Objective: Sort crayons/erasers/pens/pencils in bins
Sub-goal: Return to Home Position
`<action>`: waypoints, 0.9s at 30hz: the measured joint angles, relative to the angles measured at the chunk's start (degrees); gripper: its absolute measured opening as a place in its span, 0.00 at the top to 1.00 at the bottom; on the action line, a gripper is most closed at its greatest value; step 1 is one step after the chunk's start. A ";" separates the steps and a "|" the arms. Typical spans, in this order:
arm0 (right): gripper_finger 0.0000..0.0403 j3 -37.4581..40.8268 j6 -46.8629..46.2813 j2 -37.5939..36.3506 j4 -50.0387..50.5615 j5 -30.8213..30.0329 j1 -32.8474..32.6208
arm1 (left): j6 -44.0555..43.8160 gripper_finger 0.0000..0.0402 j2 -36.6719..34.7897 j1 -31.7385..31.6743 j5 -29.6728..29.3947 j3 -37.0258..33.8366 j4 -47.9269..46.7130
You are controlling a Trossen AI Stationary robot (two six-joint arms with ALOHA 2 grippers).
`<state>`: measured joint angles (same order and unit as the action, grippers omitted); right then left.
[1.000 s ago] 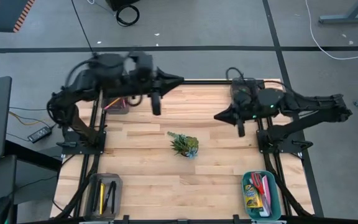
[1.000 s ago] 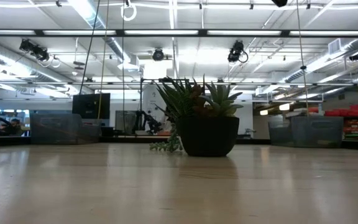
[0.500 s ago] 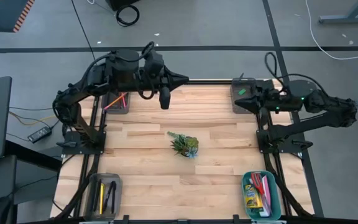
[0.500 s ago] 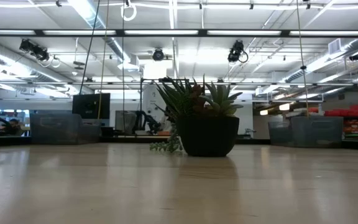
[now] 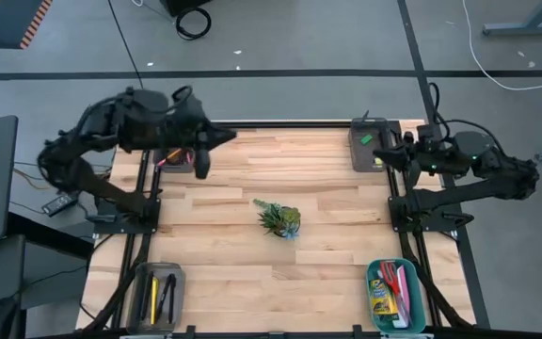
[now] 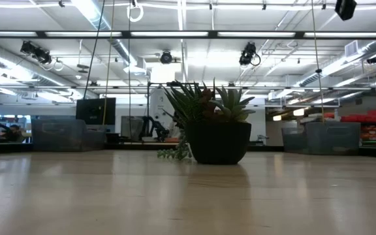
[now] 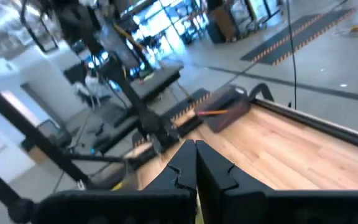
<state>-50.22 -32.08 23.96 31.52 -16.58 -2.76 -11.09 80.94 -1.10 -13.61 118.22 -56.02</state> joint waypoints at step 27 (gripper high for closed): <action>0.98 0.83 -7.30 -0.76 1.72 -3.33 0.01 | -21.30 0.97 -60.07 0.68 -0.09 -91.24 67.32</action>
<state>-49.39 -39.38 23.20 33.24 -19.91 -2.76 -32.39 20.87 -0.43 -13.69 26.97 11.30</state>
